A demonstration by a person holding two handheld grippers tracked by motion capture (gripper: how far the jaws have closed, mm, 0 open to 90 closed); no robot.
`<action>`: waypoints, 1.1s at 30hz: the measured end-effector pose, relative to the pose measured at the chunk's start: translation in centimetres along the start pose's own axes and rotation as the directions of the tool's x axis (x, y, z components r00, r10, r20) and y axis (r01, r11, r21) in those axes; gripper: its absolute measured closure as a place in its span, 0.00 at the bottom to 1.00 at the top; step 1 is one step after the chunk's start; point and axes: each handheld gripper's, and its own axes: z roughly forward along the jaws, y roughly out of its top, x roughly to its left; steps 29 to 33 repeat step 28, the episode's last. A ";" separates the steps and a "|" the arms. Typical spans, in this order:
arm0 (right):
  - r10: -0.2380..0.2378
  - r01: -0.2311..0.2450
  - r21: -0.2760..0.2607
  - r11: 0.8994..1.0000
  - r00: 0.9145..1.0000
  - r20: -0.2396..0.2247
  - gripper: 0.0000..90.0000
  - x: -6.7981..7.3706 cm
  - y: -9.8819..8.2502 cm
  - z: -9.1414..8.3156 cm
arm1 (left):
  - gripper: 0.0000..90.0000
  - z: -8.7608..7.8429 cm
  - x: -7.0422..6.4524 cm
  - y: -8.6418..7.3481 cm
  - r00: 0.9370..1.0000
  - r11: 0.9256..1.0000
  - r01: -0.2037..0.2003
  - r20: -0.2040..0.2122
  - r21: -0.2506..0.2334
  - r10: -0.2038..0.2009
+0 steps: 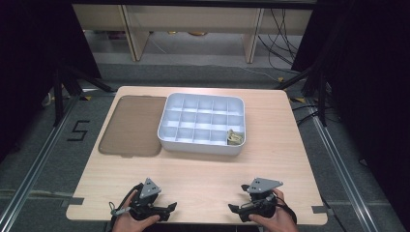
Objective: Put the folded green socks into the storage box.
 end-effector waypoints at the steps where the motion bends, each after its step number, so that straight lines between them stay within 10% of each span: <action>1: -0.002 0.002 0.007 1.000 1.000 -0.003 0.19 0.1 -0.2 -0.1 | 0.21 0.0 0.0 0.0 1.000 1.000 0.000 -0.002 -0.004 0.000; 33: -0.006 0.006 0.016 1.000 1.000 0.004 0.19 0.2 -1.0 -0.3 | 0.21 0.1 0.0 0.0 1.000 1.000 -0.019 -0.009 0.002 0.019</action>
